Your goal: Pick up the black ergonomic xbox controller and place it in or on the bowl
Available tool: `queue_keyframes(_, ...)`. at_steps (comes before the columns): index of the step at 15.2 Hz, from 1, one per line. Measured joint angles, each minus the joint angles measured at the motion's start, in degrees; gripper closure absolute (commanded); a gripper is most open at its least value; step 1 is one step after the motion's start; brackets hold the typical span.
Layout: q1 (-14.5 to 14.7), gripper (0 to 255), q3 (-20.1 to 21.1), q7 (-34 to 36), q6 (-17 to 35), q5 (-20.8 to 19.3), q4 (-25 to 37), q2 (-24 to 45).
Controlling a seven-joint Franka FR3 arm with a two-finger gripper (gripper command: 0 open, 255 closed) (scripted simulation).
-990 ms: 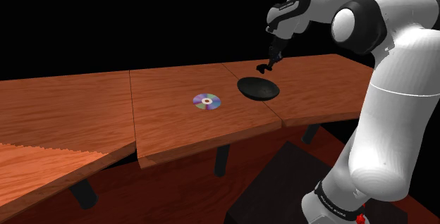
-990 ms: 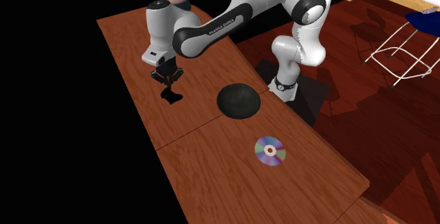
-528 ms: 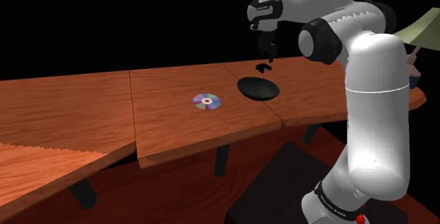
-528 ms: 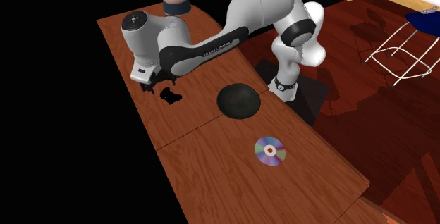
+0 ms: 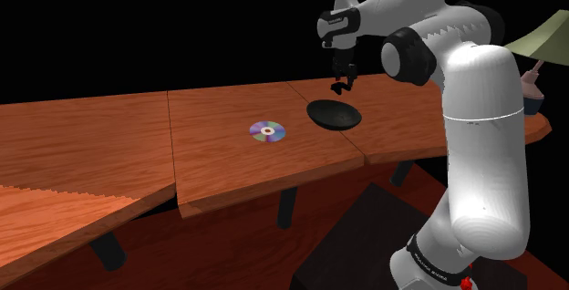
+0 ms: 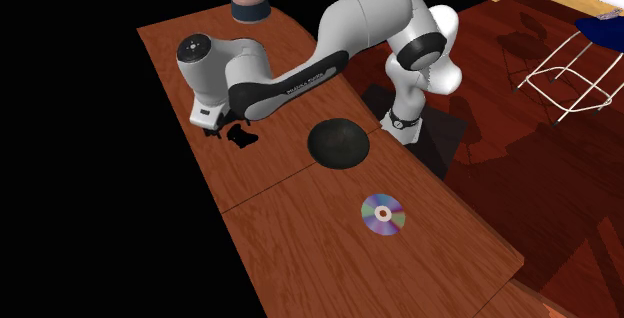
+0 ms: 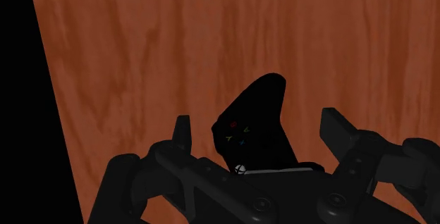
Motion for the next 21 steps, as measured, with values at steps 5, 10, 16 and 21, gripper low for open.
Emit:
queue_keyframes(5,0.1,0,0.0,0.0,0.2,0.0,-0.3,-0.1)
queue_keyframes(10,0.1,255,0.0,0.0,0.2,0.0,-0.3,-0.1)
queue_keyframes(16,0.1,255,0.0,0.0,0.2,0.0,-0.2,-0.1)
queue_keyframes(21,-0.2,255,-0.2,-0.1,-2.7,-0.3,2.5,-0.4)
